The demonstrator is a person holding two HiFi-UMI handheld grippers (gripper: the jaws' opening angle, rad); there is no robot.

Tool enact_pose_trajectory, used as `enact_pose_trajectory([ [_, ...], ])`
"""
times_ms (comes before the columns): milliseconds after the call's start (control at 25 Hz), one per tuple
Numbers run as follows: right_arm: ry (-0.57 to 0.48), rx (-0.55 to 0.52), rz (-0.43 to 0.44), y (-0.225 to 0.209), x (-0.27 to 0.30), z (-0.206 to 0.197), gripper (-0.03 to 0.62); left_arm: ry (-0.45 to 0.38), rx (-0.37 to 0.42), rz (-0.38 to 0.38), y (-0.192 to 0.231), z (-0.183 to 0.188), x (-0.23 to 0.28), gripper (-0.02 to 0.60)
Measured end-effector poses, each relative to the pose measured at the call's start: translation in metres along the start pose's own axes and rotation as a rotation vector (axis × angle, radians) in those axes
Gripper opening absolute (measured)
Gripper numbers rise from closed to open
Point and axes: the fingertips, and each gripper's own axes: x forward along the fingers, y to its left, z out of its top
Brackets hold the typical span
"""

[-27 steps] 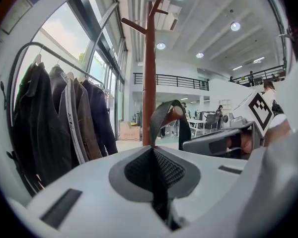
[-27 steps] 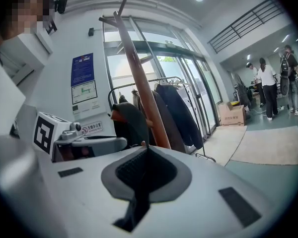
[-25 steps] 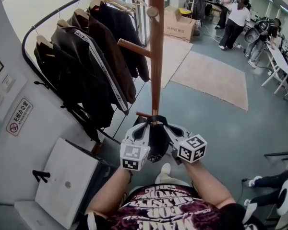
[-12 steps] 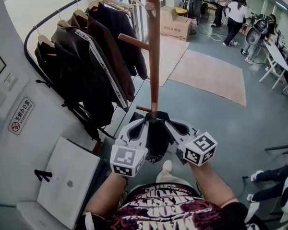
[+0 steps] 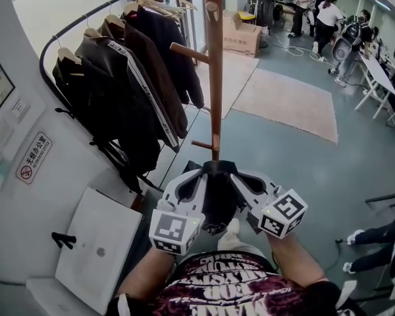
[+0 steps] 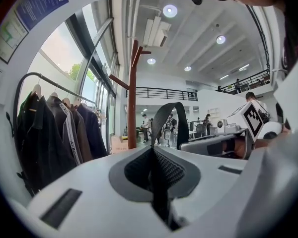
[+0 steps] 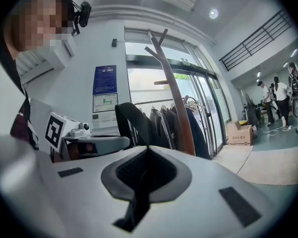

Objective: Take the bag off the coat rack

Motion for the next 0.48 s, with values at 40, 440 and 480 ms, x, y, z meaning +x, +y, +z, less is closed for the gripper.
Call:
enact_pose_trajectory([
  [40, 0.001, 0.001, -0.002, 0.003, -0.002, -0.002, 0.008, 0.000, -0.001, 0.000, -0.002, -0.002, -0.004, 0.008],
  [440, 0.020, 0.003, -0.036, 0.033, -0.025, -0.028, 0.008, 0.004, -0.020, -0.026, -0.023, -0.021, -0.034, 0.008],
  [480, 0.023, 0.001, -0.038, 0.035, -0.026, -0.030, 0.008, 0.005, -0.019, -0.027, -0.023, -0.022, -0.036, 0.008],
])
